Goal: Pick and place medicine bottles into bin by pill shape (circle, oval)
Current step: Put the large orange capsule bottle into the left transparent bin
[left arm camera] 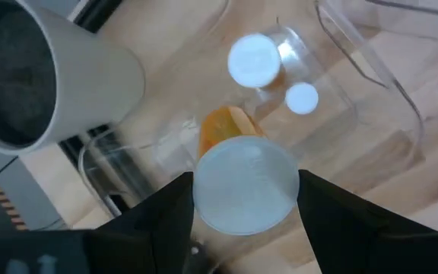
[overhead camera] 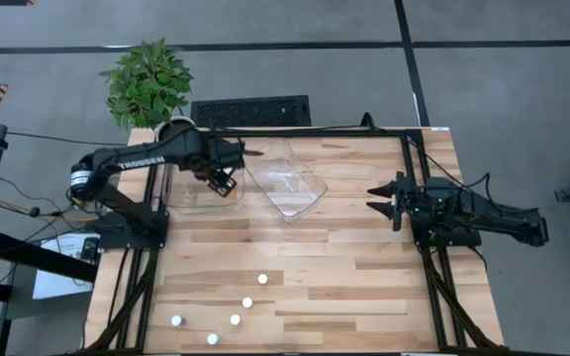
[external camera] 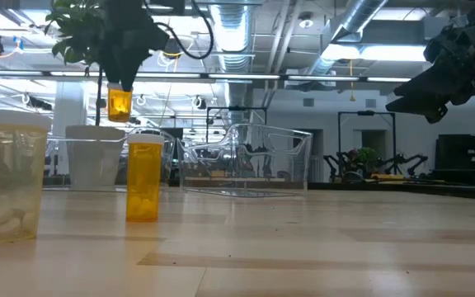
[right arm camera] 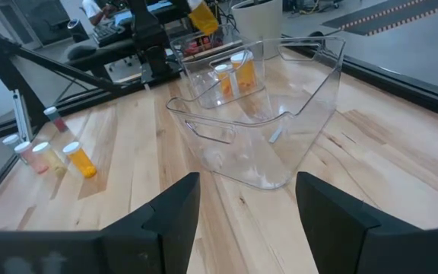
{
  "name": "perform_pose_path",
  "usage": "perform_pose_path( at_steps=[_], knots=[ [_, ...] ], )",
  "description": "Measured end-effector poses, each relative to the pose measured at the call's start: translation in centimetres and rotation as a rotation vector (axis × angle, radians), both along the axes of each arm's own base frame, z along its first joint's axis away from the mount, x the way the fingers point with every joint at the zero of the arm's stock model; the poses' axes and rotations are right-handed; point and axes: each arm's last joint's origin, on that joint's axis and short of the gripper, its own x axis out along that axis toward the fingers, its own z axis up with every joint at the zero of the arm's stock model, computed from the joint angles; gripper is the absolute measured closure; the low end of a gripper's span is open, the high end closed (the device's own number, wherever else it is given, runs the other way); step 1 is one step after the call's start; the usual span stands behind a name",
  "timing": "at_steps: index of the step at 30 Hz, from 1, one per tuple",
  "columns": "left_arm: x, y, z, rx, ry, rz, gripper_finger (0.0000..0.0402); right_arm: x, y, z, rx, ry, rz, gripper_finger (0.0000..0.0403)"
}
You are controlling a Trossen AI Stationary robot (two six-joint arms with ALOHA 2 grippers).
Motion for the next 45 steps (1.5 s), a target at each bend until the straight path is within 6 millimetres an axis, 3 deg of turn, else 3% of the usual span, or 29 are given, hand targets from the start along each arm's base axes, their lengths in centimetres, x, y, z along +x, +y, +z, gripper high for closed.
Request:
perform_pose_path(
  at_steps=[12,23,30,45],
  knots=[
    [-1.7,4.1,-4.0,-0.077,0.030,0.087,0.0194,0.0,0.0,0.0,0.000,0.000,0.000,0.0178],
    [-4.4,5.9,-6.9,-0.115,-0.139,0.155,0.0194,0.0,0.0,0.0,0.000,0.000,0.001,0.0178],
    [-5.6,6.7,-9.0,-0.152,-0.141,0.203,0.0194,0.0,0.0,0.0,0.000,0.001,0.000,0.0178],
    [-5.5,7.9,-9.9,-0.218,-0.225,0.245,0.0194,0.0,0.0,0.0,0.000,0.002,0.001,0.0178]
  ],
)
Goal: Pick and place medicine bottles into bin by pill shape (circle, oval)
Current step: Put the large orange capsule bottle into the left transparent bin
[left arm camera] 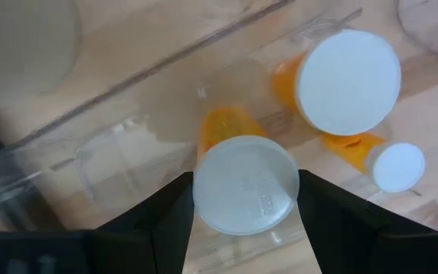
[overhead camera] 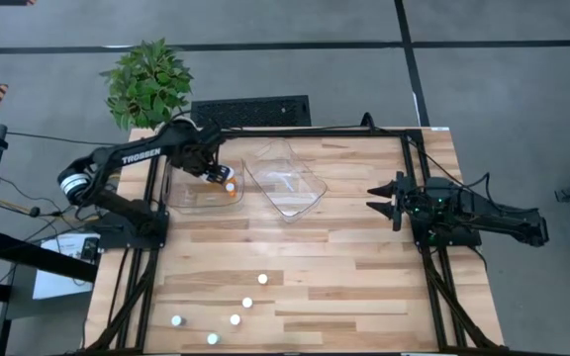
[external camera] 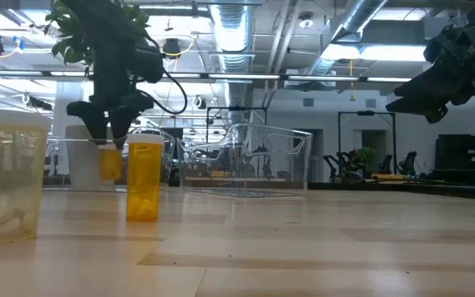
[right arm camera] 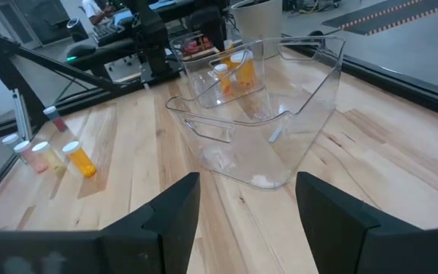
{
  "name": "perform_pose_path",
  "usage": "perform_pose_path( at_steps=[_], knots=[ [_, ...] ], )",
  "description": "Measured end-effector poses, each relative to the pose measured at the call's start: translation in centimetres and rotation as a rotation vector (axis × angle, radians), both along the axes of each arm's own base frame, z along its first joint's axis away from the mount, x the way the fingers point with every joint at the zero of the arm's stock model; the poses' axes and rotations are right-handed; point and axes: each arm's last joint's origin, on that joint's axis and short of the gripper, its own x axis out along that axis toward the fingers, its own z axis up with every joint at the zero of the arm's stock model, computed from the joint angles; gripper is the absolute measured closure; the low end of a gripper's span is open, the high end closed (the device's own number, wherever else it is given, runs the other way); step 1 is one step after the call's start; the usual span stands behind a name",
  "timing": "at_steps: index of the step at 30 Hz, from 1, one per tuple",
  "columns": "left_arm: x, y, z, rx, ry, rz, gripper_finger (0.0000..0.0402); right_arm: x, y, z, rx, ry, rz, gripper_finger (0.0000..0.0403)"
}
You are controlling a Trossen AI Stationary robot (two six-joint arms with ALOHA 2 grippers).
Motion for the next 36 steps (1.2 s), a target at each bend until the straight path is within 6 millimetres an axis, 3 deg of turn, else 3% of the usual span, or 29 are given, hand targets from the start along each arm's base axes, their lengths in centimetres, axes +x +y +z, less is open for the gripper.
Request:
perform_pose_path(
  at_steps=[36],
  knots=[
    [-0.58,0.83,0.02,-0.030,-0.043,0.041,0.0194,0.00,0.00,-0.01,0.000,0.001,0.000,0.0178]
  ],
)
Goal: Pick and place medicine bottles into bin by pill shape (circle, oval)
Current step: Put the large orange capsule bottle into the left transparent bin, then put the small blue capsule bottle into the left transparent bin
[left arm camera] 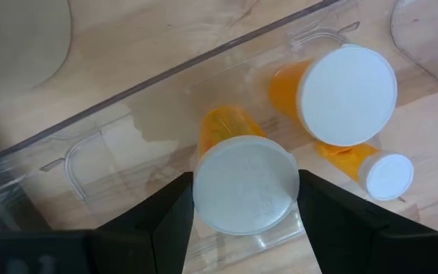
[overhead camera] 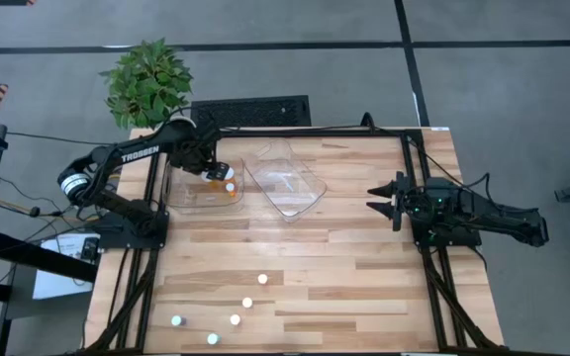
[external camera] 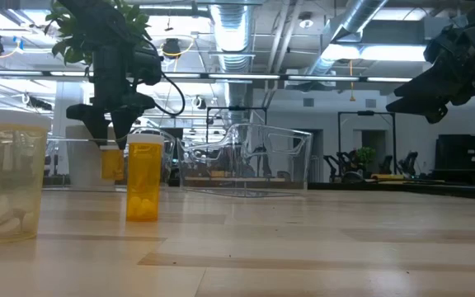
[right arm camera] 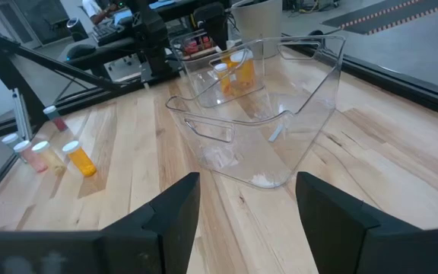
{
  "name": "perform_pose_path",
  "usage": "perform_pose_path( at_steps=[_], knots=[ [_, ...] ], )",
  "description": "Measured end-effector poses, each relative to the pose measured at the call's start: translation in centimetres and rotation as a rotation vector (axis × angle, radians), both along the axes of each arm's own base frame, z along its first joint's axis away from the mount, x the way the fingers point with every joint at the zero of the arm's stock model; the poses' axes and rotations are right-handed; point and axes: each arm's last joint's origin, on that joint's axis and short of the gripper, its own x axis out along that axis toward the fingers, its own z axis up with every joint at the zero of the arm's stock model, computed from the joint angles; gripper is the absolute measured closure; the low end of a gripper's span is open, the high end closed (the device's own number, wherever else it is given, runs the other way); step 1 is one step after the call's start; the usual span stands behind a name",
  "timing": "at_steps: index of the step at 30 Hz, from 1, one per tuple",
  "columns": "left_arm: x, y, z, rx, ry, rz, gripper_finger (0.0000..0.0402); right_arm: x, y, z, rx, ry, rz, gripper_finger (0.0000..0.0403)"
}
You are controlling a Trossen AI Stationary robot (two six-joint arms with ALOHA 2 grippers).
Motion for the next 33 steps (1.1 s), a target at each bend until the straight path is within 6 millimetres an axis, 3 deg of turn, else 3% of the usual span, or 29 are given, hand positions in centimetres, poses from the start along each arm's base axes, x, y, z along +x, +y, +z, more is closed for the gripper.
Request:
perform_pose_path(
  at_steps=[9,20,33],
  knots=[
    [0.6,0.6,-1.4,-0.047,0.029,-0.008,0.0194,0.0,0.0,0.0,0.000,0.000,0.000,0.0178],
    [0.7,0.8,-1.6,-0.069,0.017,-0.015,0.0189,0.0,0.0,0.0,0.000,-0.001,0.000,0.0178],
    [0.6,0.7,-1.5,-0.059,0.021,-0.030,0.0098,0.0,0.0,0.0,0.000,0.000,0.000,0.0178]
  ],
)
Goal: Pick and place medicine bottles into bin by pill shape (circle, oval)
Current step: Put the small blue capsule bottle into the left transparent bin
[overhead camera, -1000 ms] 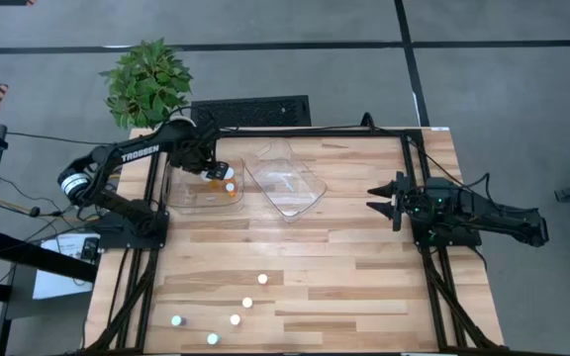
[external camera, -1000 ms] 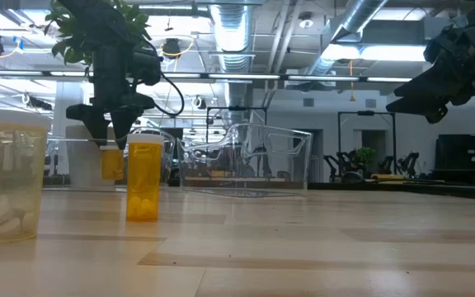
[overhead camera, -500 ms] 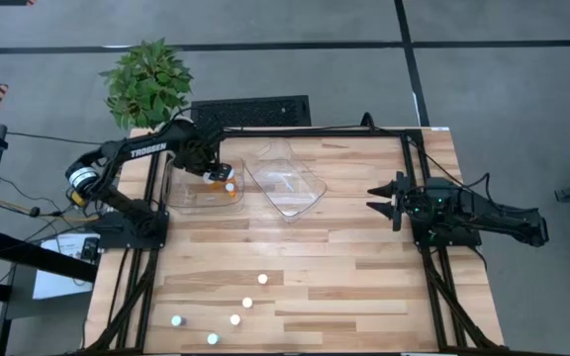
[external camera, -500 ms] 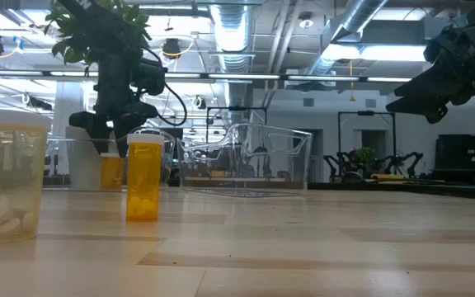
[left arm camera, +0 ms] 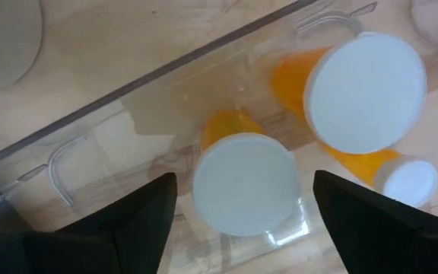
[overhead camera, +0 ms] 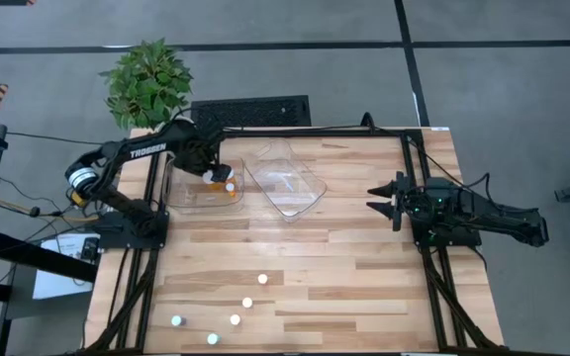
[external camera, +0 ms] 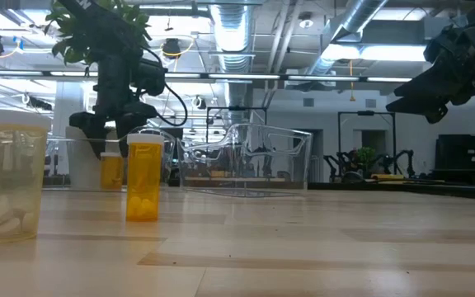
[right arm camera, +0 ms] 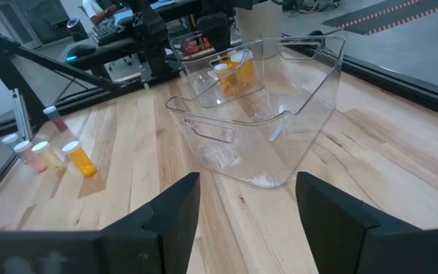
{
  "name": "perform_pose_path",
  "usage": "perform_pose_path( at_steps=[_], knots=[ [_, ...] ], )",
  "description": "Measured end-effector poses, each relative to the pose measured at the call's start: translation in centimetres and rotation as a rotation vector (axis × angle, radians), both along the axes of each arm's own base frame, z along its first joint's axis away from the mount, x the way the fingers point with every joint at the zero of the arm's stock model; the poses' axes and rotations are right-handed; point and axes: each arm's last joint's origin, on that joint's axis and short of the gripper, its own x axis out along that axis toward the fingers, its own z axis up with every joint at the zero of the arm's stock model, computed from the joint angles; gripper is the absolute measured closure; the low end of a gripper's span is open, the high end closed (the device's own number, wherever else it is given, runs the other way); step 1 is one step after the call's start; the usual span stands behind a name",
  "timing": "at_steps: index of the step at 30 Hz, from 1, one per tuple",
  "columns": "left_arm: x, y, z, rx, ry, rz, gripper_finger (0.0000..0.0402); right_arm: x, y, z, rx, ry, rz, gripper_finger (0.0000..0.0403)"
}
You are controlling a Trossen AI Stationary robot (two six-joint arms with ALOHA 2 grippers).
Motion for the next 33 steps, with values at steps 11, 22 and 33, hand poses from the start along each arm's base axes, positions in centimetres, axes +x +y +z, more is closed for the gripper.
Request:
perform_pose_path(
  at_steps=[11,22,33],
  knots=[
    [-1.0,-1.4,2.5,0.023,-0.070,0.022,0.0093,0.0,0.0,0.0,0.000,0.000,0.000,0.0178],
    [-1.7,-6.2,6.2,-0.015,-0.237,-0.077,0.0093,0.0,0.0,0.0,0.000,0.000,0.000,0.0178],
    [-1.4,-13.9,8.3,-0.087,-0.315,-0.267,0.0093,0.0,0.0,0.0,0.000,0.000,0.000,0.0178]
  ],
)
